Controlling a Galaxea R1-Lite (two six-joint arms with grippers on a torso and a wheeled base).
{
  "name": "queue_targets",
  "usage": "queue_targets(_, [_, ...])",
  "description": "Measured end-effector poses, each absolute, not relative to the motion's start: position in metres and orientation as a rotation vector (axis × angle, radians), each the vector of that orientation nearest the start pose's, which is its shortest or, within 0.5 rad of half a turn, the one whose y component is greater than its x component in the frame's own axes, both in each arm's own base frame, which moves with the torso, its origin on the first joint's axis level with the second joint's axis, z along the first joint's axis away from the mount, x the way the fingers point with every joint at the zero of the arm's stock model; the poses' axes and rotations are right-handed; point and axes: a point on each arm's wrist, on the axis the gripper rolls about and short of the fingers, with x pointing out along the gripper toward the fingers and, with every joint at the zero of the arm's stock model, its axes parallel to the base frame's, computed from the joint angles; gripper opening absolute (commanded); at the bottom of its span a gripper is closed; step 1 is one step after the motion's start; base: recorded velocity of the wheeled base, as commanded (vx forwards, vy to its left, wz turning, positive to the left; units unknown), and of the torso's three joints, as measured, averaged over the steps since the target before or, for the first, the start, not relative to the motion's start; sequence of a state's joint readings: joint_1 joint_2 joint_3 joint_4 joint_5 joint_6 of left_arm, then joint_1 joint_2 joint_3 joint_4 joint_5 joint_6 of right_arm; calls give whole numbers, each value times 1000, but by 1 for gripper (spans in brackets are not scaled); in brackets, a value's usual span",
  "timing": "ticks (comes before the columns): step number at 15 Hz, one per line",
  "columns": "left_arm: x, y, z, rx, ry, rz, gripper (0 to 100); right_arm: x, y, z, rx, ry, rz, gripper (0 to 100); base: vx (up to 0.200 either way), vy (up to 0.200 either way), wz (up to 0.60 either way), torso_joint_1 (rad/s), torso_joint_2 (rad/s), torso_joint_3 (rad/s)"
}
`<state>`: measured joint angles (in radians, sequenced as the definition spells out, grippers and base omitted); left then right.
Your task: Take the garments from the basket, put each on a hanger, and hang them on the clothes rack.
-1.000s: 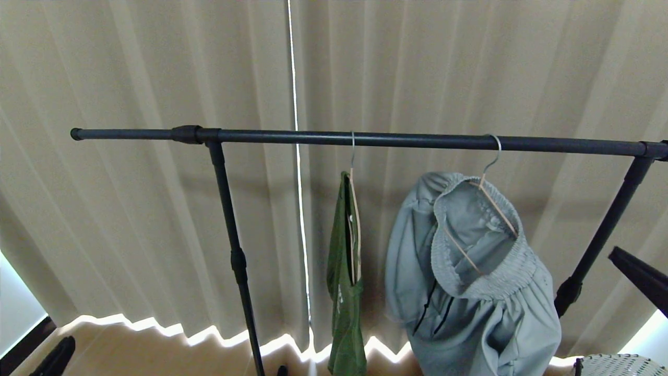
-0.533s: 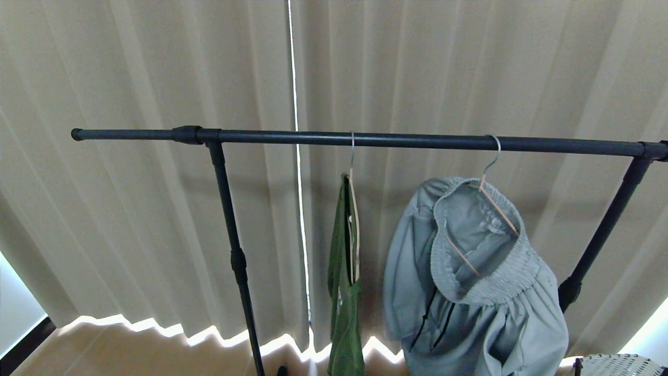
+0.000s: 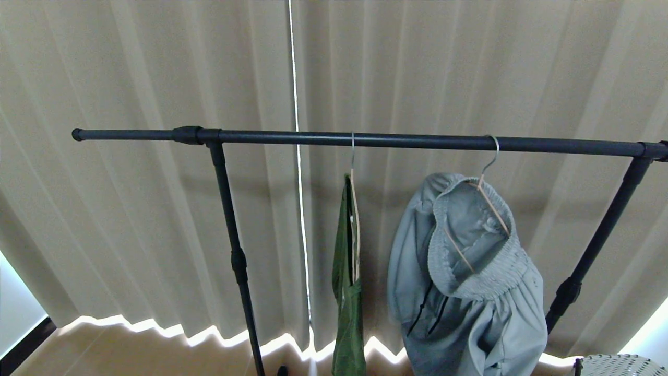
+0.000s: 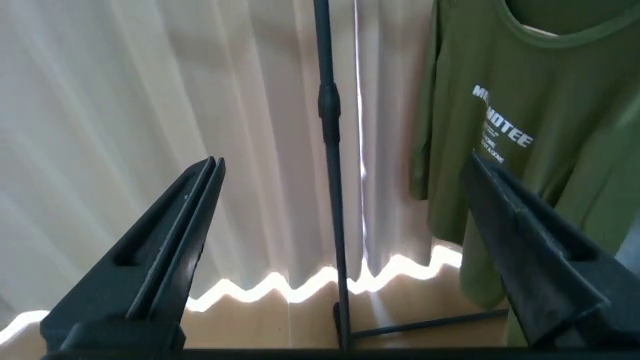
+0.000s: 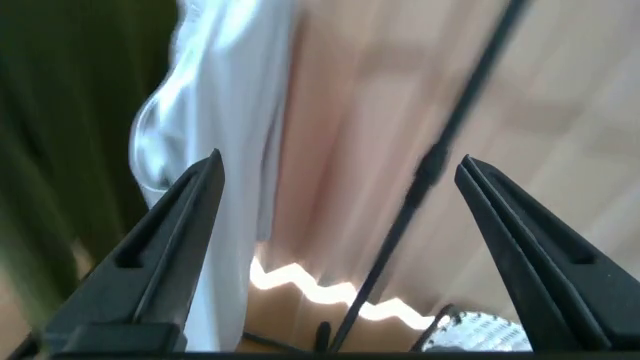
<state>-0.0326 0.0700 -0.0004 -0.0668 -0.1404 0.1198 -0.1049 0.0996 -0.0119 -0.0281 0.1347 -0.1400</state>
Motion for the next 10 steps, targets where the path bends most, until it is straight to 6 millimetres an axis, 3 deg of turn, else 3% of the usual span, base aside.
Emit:
queue_targets(2, [-18, -3, 84, 143, -11, -195, 100, -16, 2, 81, -98, 66, -100, 100, 0, 0, 0, 0, 0, 0])
queue_targets(5, [-18, -3, 84, 148, -12, -212, 100, -16, 1, 80, -72, 68, -120, 100, 0, 0, 0, 0, 0, 0])
queue_targets(10, [-18, -3, 84, 149, -12, -213, 100, -20, 2, 78, -83, 16, 86, 100, 0, 0, 0, 0, 0, 0])
